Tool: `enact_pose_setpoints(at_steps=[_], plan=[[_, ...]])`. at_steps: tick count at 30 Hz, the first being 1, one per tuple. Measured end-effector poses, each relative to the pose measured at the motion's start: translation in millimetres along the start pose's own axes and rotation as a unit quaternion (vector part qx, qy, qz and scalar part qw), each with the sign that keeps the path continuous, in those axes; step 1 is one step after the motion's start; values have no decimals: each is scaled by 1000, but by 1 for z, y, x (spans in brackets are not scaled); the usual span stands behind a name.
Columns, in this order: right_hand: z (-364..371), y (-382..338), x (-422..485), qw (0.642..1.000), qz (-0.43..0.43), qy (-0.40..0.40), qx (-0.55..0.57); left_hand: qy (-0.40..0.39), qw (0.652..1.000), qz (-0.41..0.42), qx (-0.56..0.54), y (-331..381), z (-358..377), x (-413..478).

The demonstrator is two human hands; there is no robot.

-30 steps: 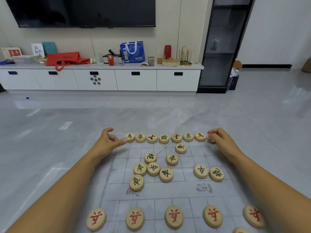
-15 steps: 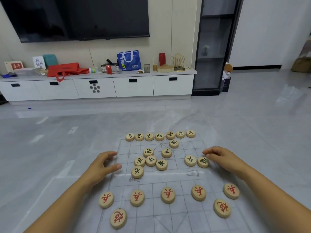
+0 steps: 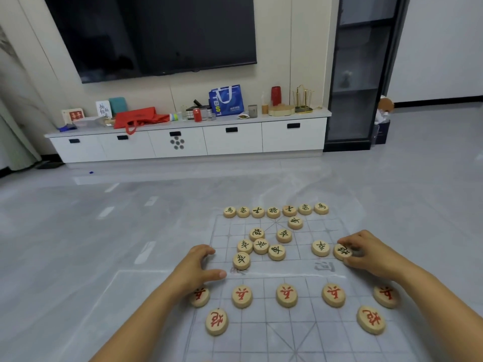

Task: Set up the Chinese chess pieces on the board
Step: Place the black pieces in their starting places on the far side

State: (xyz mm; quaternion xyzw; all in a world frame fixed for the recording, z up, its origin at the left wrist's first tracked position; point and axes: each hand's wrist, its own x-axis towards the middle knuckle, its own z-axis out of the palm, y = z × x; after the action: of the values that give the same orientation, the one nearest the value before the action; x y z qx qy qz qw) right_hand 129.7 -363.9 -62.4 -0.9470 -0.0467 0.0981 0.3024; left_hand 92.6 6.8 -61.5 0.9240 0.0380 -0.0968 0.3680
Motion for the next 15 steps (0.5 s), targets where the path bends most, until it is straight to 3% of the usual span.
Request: enact_pose_setpoints(at_steps=[4, 15], plan=[[-1, 0, -1, 1000, -11, 1, -3, 21, 999, -21, 26, 10, 1, 8], [1, -1, -1, 1000, -1, -1, -27, 29, 972, -41, 230, 38, 33, 25]])
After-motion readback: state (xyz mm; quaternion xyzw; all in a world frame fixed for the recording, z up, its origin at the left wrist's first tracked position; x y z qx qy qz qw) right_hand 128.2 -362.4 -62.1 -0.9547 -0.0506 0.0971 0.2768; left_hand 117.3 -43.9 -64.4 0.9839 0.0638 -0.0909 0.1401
